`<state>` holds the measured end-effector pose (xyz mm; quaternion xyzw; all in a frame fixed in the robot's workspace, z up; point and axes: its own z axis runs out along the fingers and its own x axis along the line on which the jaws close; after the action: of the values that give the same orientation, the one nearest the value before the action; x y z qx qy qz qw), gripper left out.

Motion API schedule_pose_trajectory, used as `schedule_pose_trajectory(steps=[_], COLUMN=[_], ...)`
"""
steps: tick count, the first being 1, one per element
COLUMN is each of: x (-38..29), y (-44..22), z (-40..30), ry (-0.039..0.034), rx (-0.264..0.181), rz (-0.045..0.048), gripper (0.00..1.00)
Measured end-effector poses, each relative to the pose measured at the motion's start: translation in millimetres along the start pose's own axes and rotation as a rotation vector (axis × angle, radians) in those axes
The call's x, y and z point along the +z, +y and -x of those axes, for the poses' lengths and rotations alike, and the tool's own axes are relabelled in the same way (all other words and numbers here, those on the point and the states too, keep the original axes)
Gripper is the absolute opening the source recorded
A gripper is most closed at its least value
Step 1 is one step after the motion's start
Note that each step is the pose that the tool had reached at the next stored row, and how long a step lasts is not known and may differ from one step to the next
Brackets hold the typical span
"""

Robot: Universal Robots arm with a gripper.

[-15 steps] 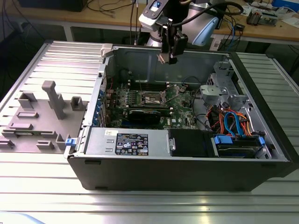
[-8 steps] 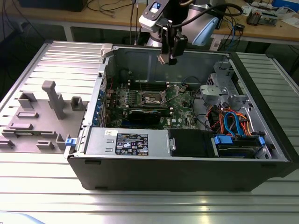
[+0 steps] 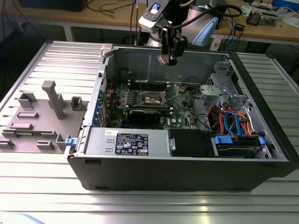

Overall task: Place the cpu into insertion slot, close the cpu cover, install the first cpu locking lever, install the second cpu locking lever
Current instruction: 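Place the cpu into insertion slot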

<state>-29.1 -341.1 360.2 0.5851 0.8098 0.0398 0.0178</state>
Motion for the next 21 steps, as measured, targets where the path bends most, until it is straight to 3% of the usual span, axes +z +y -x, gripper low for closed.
schedule_pose_trajectory(steps=[11, 21], x=[5.7, 6.0], y=[-0.5, -0.5], z=[0.1, 0.1], ry=[-0.0125, -0.0137], rx=[0.145, 0.16], rz=[0.0025, 0.0028], gripper=[0.54, 0.54])
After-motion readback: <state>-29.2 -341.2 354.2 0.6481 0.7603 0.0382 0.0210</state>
